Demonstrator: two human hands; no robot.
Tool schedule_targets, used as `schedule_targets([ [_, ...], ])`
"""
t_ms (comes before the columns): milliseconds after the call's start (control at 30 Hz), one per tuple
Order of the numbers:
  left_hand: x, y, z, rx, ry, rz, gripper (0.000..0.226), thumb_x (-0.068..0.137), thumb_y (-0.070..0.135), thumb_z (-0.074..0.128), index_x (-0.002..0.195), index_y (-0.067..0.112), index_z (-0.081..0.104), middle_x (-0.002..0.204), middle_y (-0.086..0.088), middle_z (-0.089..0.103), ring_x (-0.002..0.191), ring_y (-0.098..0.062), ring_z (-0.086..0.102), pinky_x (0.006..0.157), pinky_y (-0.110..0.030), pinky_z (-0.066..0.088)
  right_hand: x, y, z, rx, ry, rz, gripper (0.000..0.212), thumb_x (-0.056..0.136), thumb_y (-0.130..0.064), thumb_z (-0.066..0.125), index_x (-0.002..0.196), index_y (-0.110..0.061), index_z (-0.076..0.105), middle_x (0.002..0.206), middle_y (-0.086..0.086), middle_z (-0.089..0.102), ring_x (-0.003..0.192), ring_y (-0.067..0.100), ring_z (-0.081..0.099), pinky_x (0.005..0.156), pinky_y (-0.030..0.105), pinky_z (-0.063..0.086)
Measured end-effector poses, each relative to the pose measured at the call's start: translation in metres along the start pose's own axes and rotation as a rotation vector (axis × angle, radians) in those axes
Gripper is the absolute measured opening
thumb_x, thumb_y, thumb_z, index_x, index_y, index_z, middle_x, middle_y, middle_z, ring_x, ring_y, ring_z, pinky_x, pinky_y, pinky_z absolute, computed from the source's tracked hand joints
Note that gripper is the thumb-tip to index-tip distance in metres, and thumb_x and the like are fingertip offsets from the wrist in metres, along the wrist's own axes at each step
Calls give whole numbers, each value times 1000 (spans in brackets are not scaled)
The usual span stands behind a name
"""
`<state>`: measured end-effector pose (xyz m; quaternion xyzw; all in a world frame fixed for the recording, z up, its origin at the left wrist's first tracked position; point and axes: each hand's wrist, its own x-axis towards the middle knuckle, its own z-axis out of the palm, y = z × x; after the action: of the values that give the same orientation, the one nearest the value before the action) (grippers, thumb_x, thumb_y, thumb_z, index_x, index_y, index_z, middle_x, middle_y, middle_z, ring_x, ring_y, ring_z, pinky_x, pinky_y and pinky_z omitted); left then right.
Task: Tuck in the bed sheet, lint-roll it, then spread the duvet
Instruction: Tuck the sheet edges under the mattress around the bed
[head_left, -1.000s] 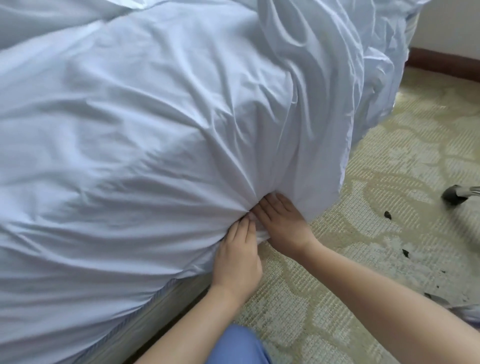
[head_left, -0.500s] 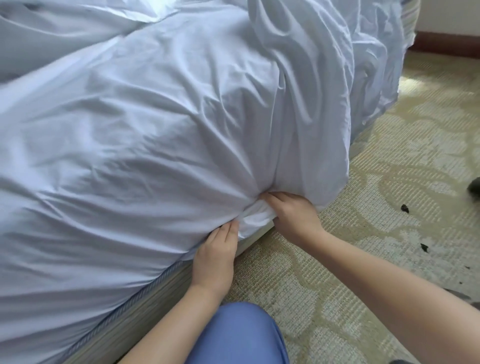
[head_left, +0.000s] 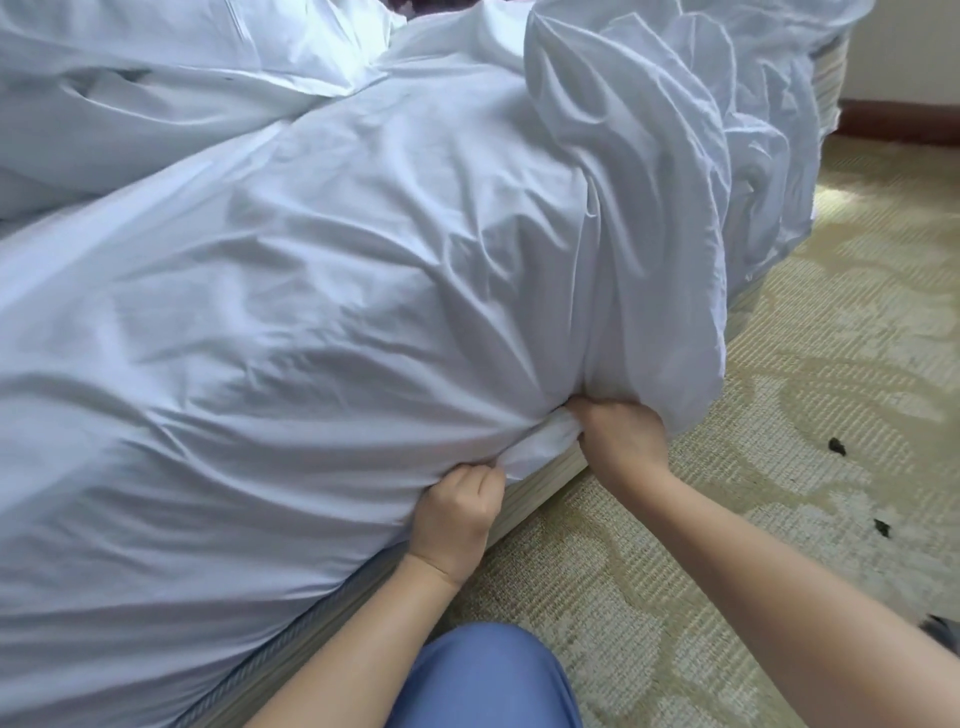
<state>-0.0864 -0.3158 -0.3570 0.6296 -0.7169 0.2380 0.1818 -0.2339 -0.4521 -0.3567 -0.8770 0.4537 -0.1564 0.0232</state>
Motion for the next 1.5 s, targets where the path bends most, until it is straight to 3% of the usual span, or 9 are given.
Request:
schedule_targets([
  [200, 6, -6, 12, 36, 36, 43, 29, 84, 0, 46, 69, 9, 69, 61, -4, 62, 54, -20, 61, 47, -27, 50, -30, 12, 27, -100, 528, -459, 29, 74, -6, 58, 102, -12, 60, 100, 5, 67, 85, 27, 62, 76, 37, 44],
  [300, 5, -4, 11, 39, 53, 53, 37, 91, 3, 42, 65, 12, 66, 60, -3, 60, 55, -20, 59, 48, -28, 49, -38, 0, 34, -97, 512, -744, 28, 86, -4, 49, 111, -9, 60, 102, 4, 67, 90, 23, 60, 77, 34, 44],
  [500, 0, -6, 9, 61, 23, 141, 25, 86, 0, 52, 67, 11, 64, 64, -5, 60, 60, -21, 59, 52, -30, 50, -31, -7, 41, -87, 261, -652, 53, 77, -11, 37, 123, -5, 64, 125, 8, 64, 113, 25, 62, 102, 39, 40],
  [733, -43, 2, 0, 6, -179, 72, 46, 80, 0, 36, 115, -6, 65, 124, -22, 61, 117, -33, 59, 99, -39, 46, -31, -31, 39, -89, 137, -479, 48, 79, -16, 37, 114, -2, 69, 115, 14, 68, 105, 29, 66, 99, 43, 46],
  [933, -35, 7, 8, 21, -329, -45, 53, 76, 4, 34, 120, -9, 61, 126, -24, 59, 117, -34, 59, 95, -42, 51, -16, -38, 40, -8, 172, -436, 39, 78, -16, 44, 103, -6, 71, 100, 11, 72, 96, 28, 67, 98, 39, 47],
  [1033, -33, 7, 6, 45, -370, -71, 58, 73, 8, 35, 123, -9, 58, 130, -23, 57, 121, -33, 56, 103, -40, 41, -4, -45, 28, -12, 178, -397, 14, 63, -10, 68, 76, -12, 73, 71, 5, 71, 70, 23, 68, 73, 31, 53],
  [1100, -35, 7, 2, 44, -387, -77, 59, 71, 10, 38, 123, -9, 58, 131, -23, 56, 123, -33, 54, 104, -38, 34, 5, -57, 13, -56, 63, -306, 22, 39, -16, 86, 47, -20, 65, 42, 0, 57, 39, 19, 56, 42, 19, 35],
  [1200, -44, 6, -8, 57, -406, -46, 54, 71, 10, 42, 118, -9, 61, 123, -22, 61, 118, -34, 57, 105, -40, 35, 12, -68, 5, -60, 74, -199, 41, 20, -21, 91, 28, -17, 52, 26, -4, 41, 20, 16, 39, 45, 11, 19],
  [1500, -59, 10, -28, 98, -599, -170, 67, 70, 16, 36, 133, -8, 40, 135, -23, 52, 125, -32, 52, 108, -39, 29, -10, -34, 24, 39, 358, -554, 19, 60, 0, 78, 67, -14, 67, 63, 2, 63, 60, 23, 60, 56, 31, 47],
])
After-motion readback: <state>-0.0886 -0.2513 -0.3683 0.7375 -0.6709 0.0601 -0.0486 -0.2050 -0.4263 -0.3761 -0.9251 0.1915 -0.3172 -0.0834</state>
